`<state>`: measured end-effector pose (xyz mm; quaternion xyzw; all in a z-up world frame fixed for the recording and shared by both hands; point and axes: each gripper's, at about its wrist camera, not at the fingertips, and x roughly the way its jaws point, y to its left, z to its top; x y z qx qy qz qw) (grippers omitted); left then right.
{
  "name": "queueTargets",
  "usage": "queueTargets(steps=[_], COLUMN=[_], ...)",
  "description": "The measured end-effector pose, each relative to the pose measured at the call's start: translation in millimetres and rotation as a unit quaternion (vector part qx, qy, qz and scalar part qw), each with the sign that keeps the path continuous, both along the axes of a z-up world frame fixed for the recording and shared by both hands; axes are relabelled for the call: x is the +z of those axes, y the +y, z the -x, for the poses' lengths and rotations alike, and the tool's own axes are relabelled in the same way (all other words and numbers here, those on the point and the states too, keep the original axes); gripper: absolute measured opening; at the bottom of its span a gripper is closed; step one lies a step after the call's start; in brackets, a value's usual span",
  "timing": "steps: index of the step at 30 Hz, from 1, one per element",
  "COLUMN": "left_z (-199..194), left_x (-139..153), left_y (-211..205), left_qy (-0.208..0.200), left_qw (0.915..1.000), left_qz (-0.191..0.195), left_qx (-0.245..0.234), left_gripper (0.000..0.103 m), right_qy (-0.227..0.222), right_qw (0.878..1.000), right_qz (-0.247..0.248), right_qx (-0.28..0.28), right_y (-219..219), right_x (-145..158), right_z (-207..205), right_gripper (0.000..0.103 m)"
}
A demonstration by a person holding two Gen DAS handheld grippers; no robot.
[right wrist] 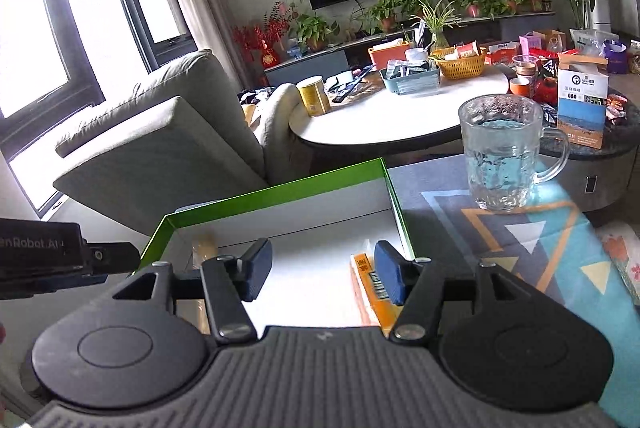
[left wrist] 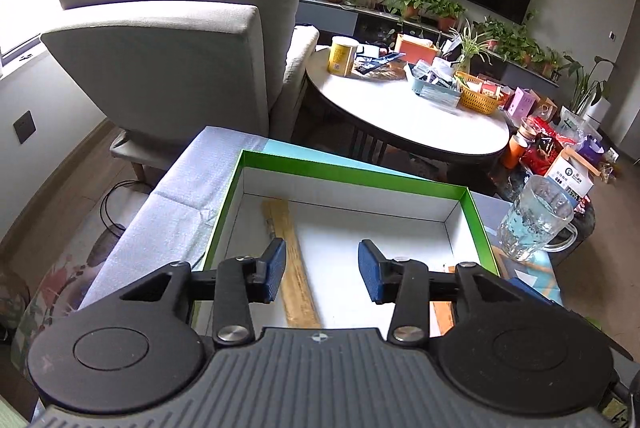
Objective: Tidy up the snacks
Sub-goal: 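Lower both held packs into the green box and open both tools, then grasp the pink candy stick pack with the right tool while the left grasps a white snack bag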
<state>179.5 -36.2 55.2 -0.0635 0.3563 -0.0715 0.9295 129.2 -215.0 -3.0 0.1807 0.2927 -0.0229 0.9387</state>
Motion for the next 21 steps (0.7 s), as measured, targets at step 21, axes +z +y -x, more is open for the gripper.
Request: queueTargets(steps=[21], left_z=[54], left_x=[-56], left_y=[12], left_qy=[0.055], left_qw=[0.9765], left_qz=[-0.034], left_qx=[-0.205], left_gripper=[0.046], right_qy=[0.062], right_qw=[0.996], right_qz=[-0.039], right_qx=[0.057], right_y=[12], right_x=[-21], right_z=[80], right_gripper=[0.037])
